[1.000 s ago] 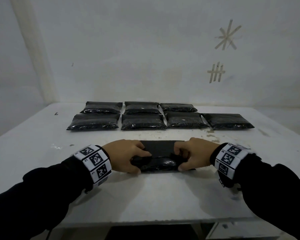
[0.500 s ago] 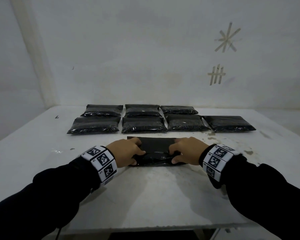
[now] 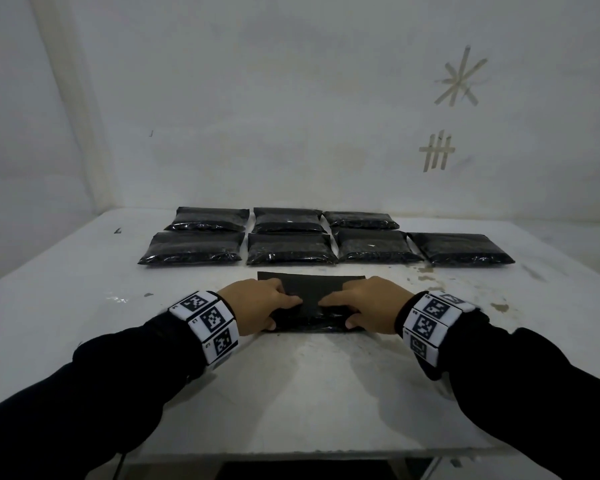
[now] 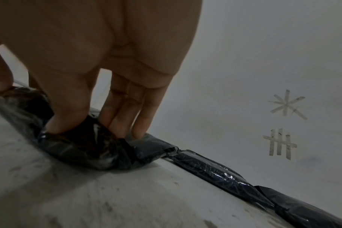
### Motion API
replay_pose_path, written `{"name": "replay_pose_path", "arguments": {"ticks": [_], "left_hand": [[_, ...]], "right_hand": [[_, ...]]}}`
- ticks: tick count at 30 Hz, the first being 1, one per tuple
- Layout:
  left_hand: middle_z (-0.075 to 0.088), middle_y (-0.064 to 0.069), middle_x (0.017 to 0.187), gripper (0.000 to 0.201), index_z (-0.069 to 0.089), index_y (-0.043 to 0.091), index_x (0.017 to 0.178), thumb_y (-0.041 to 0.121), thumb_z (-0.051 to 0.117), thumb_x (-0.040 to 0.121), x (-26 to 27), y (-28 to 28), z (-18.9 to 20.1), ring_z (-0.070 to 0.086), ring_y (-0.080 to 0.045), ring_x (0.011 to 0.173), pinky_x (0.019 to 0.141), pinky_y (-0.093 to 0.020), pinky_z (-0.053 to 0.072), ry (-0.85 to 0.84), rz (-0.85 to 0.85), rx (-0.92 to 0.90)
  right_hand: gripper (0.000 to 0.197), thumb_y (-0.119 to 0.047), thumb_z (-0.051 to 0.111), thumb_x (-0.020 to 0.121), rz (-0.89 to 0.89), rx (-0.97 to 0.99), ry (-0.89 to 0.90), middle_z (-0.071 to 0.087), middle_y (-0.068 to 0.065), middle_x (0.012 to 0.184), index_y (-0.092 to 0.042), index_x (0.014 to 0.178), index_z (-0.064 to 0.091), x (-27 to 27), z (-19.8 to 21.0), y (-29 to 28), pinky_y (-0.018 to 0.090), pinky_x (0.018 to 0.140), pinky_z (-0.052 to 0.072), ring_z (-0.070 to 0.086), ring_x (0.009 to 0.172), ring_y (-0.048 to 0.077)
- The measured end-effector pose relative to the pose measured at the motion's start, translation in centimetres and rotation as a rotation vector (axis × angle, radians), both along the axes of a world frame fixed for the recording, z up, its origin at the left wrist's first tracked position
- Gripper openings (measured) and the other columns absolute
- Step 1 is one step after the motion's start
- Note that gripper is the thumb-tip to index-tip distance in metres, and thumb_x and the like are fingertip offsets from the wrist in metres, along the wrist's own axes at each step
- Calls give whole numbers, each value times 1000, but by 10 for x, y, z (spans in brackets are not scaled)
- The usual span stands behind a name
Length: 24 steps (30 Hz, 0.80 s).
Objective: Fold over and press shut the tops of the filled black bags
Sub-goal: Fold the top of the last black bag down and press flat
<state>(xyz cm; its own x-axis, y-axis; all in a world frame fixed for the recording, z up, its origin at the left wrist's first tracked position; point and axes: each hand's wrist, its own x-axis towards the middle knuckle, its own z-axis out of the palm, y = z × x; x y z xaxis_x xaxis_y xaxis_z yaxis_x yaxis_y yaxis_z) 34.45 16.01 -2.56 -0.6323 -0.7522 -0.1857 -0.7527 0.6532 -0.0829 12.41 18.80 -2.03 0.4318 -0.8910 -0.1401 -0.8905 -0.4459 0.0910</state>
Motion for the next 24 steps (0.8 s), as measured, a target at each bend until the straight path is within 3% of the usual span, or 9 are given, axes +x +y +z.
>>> {"name": "replay_pose_path", "arguments": {"ticks": [3, 5, 8, 11, 17, 20, 24], "left_hand": [[30, -1, 146, 59, 26, 36, 147, 24, 51, 95, -1, 1, -1, 48, -22, 121, 97, -30, 40, -24, -6, -7], [28, -3, 147, 58, 25, 36, 147, 23, 49, 96, -2, 2, -2, 49, -24, 120, 95, -31, 41, -55, -3, -19], [26, -4, 146, 58, 23, 35, 148, 24, 48, 97, -3, 3, -3, 51, -26, 117, 93, -33, 43, -92, -2, -34], [27, -5, 144, 59, 22, 36, 148, 26, 48, 96, -2, 3, -4, 53, -27, 112, 91, -34, 46, -101, 4, -41], [30, -4, 140, 58, 25, 37, 147, 26, 50, 95, -1, 2, -3, 53, -25, 109, 90, -32, 44, -67, -6, -41], [31, -3, 140, 57, 28, 37, 146, 26, 50, 95, -1, 1, -2, 52, -24, 112, 90, -30, 42, -51, -10, -30], [34, -3, 143, 55, 31, 33, 146, 25, 51, 95, -1, -1, -2, 46, -23, 122, 97, -31, 39, -50, -35, -23]], "right_hand": [[54, -24, 56, 93, 27, -9, 34, 44, 2, 109, -37, 142, 38, 1, 0, 0, 29, 80, 36, 49, 105, 22], [54, -24, 59, 91, 66, -68, 53, 31, -2, 102, -35, 140, 41, 4, -1, 1, 27, 78, 30, 38, 100, 16], [54, -16, 62, 87, 110, -92, 38, 37, 0, 115, -26, 138, 47, 8, -4, 0, 29, 88, 32, 35, 112, 19], [54, -3, 56, 86, 82, 10, -46, 39, 3, 132, -16, 138, 46, 12, -3, -1, 29, 101, 35, 37, 124, 21], [69, 2, 52, 84, 63, 74, -59, 41, 5, 129, -25, 145, 34, 16, -2, -1, 32, 100, 36, 37, 123, 22], [65, -5, 55, 82, 54, 60, -74, 40, 4, 122, -27, 142, 42, 17, -6, -3, 33, 96, 37, 37, 118, 23], [51, -34, 60, 87, 93, -63, 12, 36, 0, 124, -32, 137, 48, 22, -4, -3, 32, 93, 30, 31, 116, 19]]}}
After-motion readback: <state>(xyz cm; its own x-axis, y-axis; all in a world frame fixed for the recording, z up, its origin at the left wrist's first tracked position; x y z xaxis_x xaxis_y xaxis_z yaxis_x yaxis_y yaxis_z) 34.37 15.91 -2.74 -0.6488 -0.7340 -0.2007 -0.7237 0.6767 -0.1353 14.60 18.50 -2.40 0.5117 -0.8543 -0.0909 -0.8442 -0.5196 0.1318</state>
